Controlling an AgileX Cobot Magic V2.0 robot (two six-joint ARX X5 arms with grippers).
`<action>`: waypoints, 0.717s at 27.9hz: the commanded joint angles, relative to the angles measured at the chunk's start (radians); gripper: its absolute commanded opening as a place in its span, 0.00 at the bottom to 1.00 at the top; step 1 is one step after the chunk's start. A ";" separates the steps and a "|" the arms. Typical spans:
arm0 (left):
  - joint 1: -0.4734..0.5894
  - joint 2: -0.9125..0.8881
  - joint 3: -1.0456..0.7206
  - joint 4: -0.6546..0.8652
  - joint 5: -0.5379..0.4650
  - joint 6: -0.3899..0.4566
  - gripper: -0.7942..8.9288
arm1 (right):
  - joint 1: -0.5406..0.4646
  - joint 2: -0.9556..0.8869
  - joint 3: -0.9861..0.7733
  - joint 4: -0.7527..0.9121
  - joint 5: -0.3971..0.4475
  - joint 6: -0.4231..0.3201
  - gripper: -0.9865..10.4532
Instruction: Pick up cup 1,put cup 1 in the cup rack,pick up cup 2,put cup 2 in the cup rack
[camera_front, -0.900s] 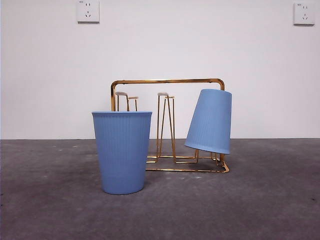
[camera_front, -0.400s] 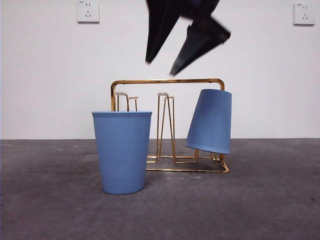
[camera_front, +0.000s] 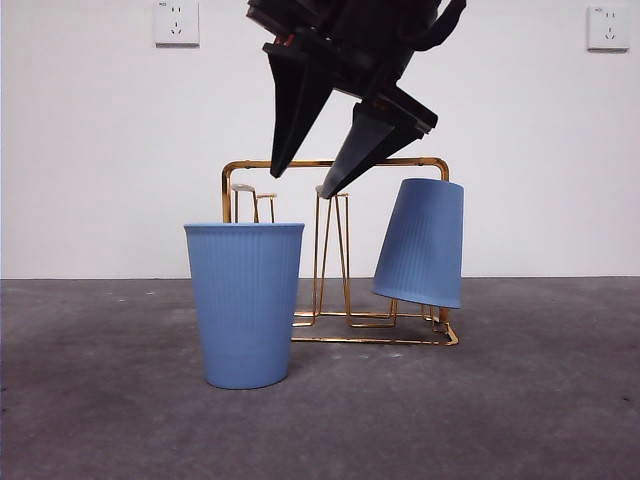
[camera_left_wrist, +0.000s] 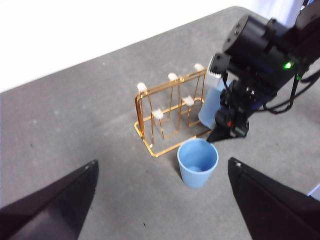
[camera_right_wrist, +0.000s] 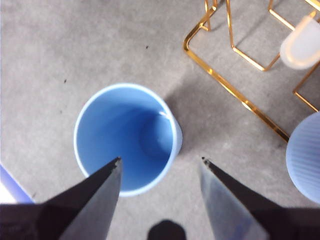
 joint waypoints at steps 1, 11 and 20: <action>-0.003 -0.029 -0.070 0.037 0.000 -0.035 0.53 | 0.001 0.028 -0.004 0.008 -0.005 0.019 0.31; -0.003 -0.080 -0.216 0.139 0.003 -0.087 0.53 | 0.001 0.111 -0.004 0.010 -0.003 0.019 0.31; -0.003 -0.076 -0.216 0.198 0.006 -0.088 0.53 | 0.001 0.175 -0.004 0.064 -0.013 0.018 0.08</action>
